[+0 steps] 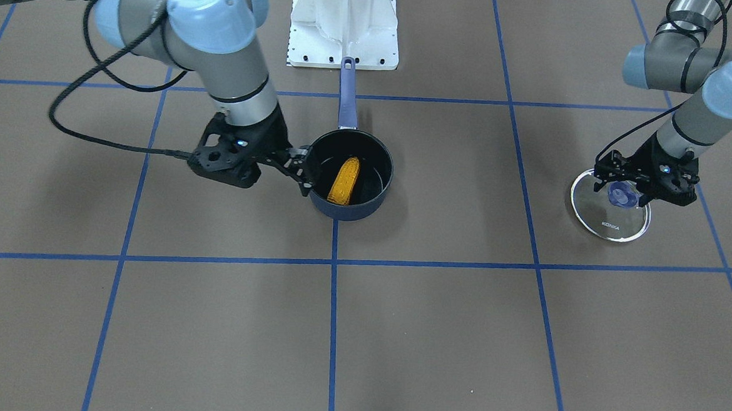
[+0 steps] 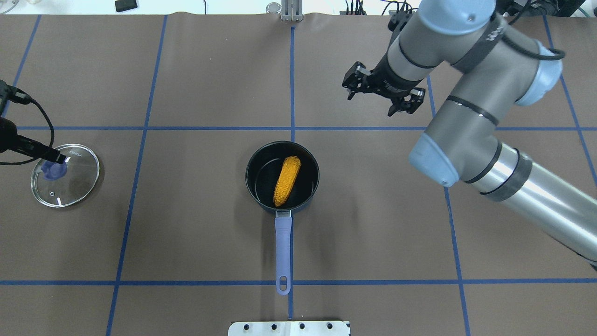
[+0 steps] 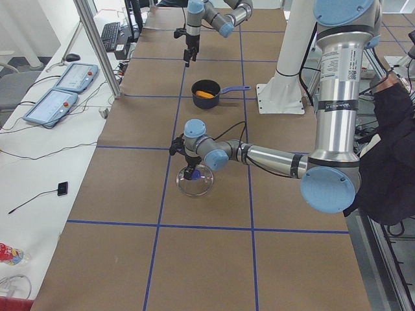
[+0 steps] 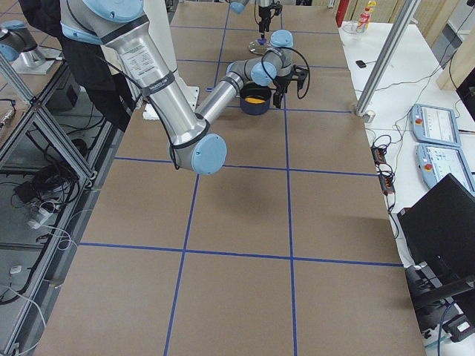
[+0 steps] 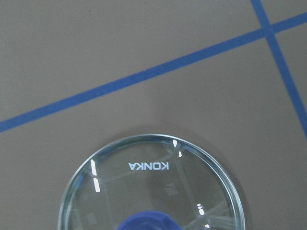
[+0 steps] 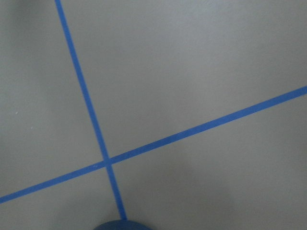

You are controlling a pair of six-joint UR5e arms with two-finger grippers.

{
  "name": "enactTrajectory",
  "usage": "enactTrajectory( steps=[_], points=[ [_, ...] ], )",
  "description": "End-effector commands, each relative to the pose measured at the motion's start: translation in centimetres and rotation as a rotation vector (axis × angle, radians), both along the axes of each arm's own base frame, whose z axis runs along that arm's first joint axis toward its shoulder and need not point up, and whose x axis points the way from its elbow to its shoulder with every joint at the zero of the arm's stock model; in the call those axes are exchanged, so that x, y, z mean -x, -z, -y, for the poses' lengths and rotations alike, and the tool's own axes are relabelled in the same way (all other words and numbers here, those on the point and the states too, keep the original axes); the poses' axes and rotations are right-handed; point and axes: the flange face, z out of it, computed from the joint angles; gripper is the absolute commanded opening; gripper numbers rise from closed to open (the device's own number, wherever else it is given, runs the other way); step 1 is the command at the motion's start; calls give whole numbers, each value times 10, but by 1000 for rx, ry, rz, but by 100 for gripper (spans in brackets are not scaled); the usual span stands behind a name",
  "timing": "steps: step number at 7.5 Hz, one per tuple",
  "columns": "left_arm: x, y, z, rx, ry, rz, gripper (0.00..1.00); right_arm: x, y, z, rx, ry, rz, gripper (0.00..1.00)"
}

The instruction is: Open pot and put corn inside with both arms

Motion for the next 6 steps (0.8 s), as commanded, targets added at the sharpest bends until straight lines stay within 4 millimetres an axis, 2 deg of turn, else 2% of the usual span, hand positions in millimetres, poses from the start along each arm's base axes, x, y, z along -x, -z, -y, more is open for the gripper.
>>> enactTrajectory(
  steps=[1,2,4,5,6],
  points=[
    [73,3,12,7,14,-114,98,-113,-57,38,-10,56,34,100],
    [108,-8,17,-8,18,-120,98,-150,-94,44,-1,43,15,100],
    [160,-34,22,-36,-28,-52,98,-211,-164,39,-80,97,-54,100],
    [179,-35,25,-49,-33,-36,98,-248,-194,36,-123,116,-83,100],
    [189,-39,25,-46,-33,-29,98,-277,-223,28,-171,158,-115,100]
  ],
)
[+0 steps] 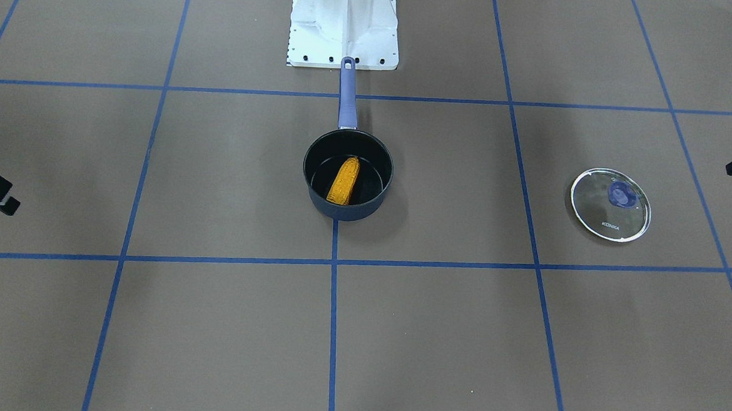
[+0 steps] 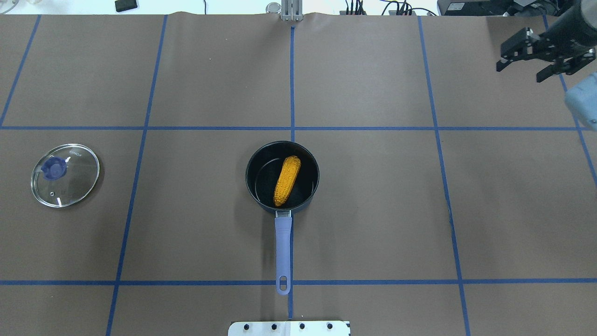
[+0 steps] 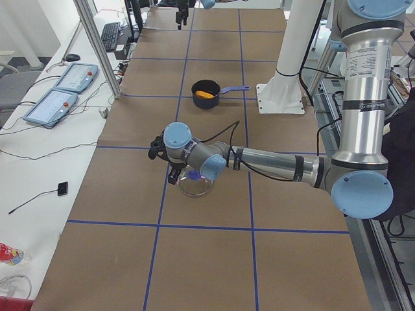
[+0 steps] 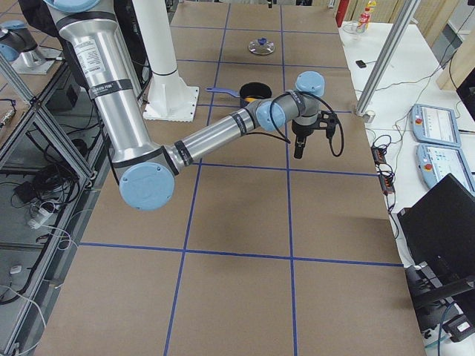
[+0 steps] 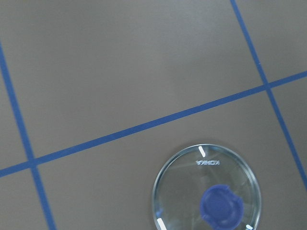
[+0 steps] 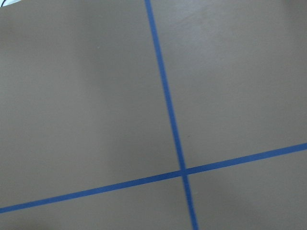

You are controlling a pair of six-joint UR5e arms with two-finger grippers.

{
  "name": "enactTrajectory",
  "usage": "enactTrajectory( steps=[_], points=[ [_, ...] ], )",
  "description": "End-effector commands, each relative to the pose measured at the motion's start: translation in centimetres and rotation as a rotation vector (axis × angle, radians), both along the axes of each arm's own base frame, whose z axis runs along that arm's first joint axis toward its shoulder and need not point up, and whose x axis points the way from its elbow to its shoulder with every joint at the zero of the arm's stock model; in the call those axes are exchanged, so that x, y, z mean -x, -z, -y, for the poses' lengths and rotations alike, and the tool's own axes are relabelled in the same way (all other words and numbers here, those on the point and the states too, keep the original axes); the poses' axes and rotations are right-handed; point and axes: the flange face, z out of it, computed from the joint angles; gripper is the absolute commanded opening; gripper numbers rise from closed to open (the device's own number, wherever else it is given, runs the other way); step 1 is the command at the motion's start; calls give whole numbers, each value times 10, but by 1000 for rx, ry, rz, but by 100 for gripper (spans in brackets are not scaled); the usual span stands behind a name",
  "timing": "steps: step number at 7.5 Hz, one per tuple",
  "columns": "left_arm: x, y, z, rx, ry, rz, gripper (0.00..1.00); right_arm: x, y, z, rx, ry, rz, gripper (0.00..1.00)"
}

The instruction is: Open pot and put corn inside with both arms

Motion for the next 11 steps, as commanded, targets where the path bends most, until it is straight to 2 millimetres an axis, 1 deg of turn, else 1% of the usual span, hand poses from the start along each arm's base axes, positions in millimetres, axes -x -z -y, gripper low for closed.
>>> enactTrajectory(
  steps=[1,2,3,4,5,6,7,8,11],
  points=[
    [20,-10,0,-12,-18,21,98,-66,-64,-18,-80,67,-59,100],
    [22,-12,0,-14,-17,22,98,-93,-93,-32,-75,62,-72,100],
    [28,-11,0,-16,-8,19,98,-109,-121,-50,-65,75,-93,100],
    [32,-12,0,-15,1,19,98,-124,-135,-57,-66,76,-102,100],
    [33,-11,0,-16,3,19,98,-143,-144,-61,-35,42,-88,100],
    [33,-11,1,-23,-1,20,98,-145,-147,-64,-13,38,-42,100],
    [38,-6,0,-33,9,18,98,-149,-149,-65,-17,36,-34,100],
    [38,-6,-1,-32,9,18,98,-153,-154,-72,-10,27,-32,100],
    [39,-6,-1,-30,11,17,98,-156,-152,-74,-13,20,-35,100]
  ],
)
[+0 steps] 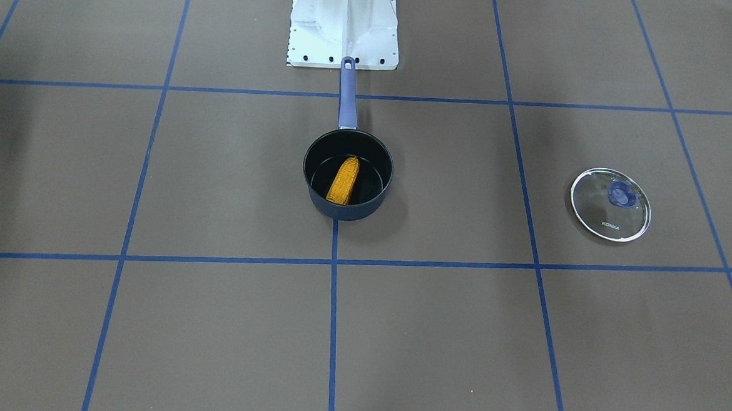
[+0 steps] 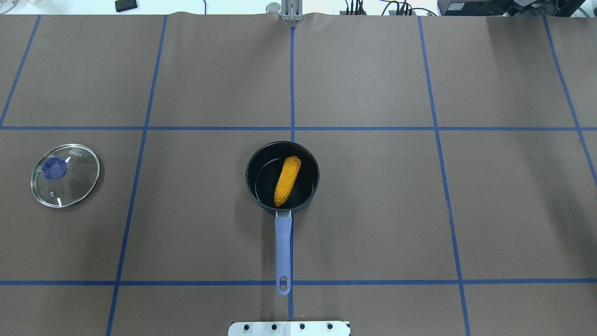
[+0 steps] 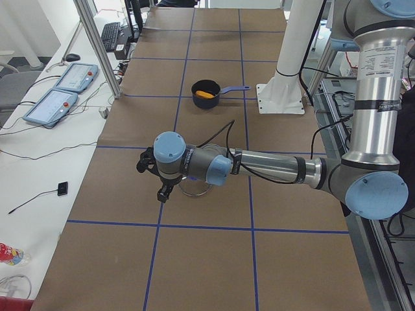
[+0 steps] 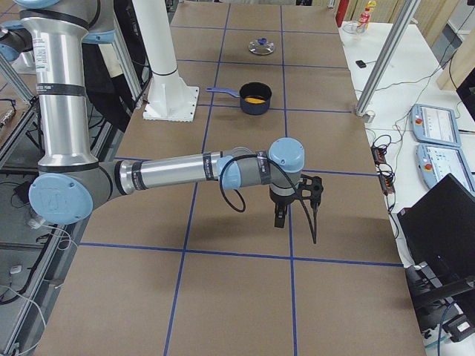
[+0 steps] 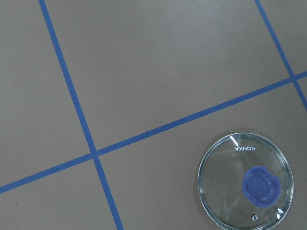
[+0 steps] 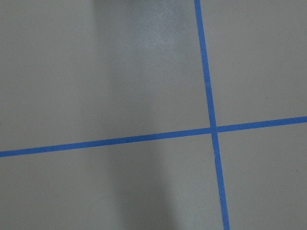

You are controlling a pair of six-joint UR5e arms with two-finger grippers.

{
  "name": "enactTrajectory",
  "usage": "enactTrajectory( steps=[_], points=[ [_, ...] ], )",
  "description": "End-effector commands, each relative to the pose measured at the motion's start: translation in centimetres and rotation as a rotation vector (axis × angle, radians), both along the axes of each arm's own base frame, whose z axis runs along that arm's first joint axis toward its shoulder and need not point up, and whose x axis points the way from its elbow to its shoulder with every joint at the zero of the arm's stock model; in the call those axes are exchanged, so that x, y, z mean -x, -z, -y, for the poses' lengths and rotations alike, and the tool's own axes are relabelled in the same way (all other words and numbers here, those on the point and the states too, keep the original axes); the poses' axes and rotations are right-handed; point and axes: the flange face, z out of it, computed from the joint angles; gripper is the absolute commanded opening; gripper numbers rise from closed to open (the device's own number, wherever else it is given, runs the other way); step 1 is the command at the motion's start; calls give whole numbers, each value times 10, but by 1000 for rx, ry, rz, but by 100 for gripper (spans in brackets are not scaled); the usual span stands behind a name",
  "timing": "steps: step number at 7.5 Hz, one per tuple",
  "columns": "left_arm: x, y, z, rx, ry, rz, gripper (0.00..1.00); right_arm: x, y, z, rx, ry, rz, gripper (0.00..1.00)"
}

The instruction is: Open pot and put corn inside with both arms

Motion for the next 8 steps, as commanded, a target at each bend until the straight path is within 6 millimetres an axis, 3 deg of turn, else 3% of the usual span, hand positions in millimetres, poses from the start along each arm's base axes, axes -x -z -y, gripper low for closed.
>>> enactTrajectory(
  steps=[1,6,8],
  points=[
    [0,1,0,-1,0,-2,98,-1,-4,0,15,-4,1,100],
    [6,-2,0,6,13,0,98,-2,-20,-13,32,5,4,100],
    [16,-23,-27,16,30,1,98,-2,-19,-12,31,5,4,100]
  ],
)
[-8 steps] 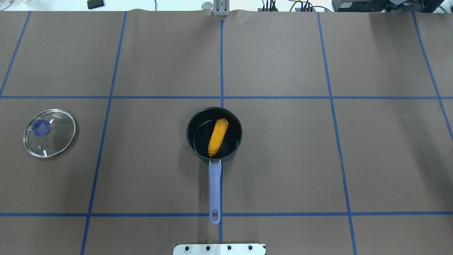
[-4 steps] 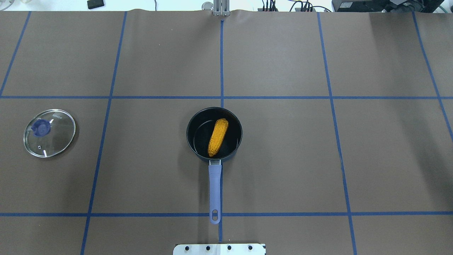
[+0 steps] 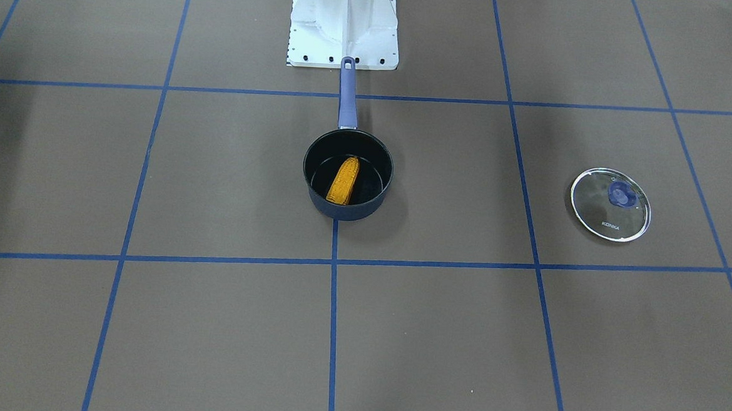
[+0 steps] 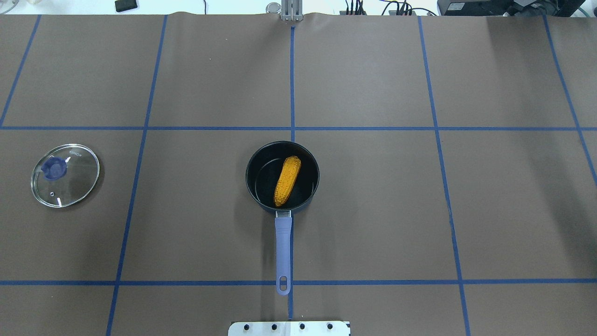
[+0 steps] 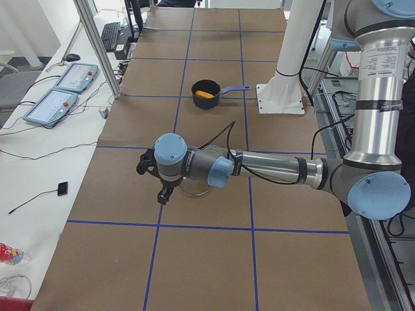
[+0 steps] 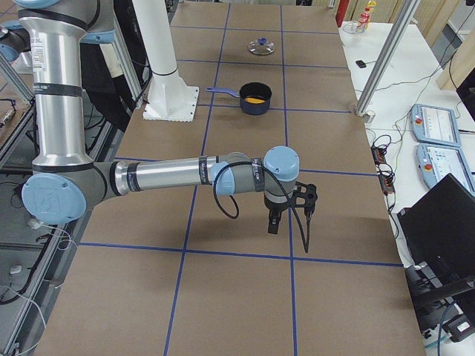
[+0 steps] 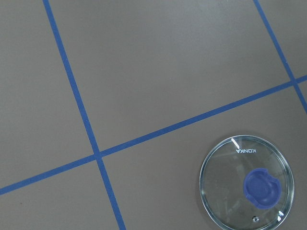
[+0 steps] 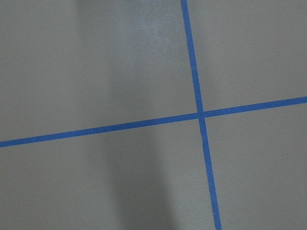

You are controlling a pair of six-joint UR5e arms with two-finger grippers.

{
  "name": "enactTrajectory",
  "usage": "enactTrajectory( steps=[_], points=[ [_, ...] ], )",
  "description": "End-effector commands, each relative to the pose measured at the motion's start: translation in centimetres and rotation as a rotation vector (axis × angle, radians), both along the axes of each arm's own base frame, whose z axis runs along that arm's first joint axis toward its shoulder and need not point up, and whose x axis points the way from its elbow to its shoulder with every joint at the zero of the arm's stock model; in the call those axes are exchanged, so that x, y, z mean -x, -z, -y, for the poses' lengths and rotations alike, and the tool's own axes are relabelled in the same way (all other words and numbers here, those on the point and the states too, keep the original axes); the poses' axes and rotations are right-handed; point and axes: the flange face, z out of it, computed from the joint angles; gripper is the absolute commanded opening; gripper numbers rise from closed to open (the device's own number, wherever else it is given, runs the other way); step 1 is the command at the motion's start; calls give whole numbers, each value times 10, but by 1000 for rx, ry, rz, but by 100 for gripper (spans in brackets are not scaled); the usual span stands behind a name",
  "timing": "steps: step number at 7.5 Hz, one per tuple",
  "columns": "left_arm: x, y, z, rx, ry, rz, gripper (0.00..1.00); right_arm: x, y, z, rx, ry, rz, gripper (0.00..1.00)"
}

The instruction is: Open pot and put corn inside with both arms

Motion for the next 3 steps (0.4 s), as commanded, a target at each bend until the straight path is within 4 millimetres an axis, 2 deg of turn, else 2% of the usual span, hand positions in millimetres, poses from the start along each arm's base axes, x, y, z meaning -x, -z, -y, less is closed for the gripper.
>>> enactTrajectory(
  steps=[1,3],
  points=[
    [6,-29,-36,-6,7,-1,98,0,2,1,-2,-1,0,100],
    [7,-27,-36,-7,10,-1,98,0,1,2,-1,-1,-1,100]
  ],
)
